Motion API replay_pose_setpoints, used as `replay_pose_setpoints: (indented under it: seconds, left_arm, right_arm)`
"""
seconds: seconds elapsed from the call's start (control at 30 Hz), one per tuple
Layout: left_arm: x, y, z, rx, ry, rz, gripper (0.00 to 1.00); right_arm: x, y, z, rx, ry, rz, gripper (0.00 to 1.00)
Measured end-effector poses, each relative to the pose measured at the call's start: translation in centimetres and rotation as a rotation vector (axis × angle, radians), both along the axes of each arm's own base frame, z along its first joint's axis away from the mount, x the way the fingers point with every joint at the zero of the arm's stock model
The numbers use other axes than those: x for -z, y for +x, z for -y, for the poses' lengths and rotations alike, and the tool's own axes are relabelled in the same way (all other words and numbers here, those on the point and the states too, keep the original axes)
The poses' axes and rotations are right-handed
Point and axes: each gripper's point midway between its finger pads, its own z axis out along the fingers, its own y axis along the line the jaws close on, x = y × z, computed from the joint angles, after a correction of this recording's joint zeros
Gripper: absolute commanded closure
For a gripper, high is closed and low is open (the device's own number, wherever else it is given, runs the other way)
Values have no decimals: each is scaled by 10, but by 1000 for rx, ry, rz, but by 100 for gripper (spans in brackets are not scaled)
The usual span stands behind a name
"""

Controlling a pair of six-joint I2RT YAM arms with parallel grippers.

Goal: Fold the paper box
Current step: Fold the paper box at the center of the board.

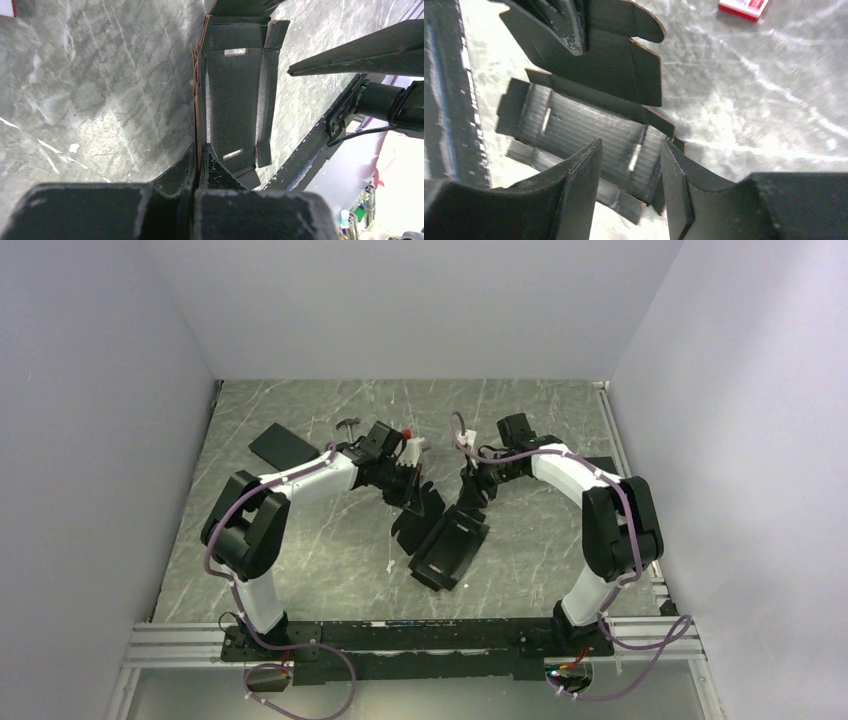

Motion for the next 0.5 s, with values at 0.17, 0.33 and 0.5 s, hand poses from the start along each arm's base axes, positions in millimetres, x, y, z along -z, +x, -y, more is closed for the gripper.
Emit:
replay_pose_setpoints:
  seconds: [0.17,0.33,0.5]
  left_arm:
    - [-3,2,1,14,16,28,100]
    - [-3,3,2,22,25,45,100]
    - [-2,3,1,21,32,50,100]
  right_arm:
    - [-10,7,2,-128,44,203,40]
    - [-3,13,-1,-252,58,314,41]
    - [14,22,-5,-295,48,316,44]
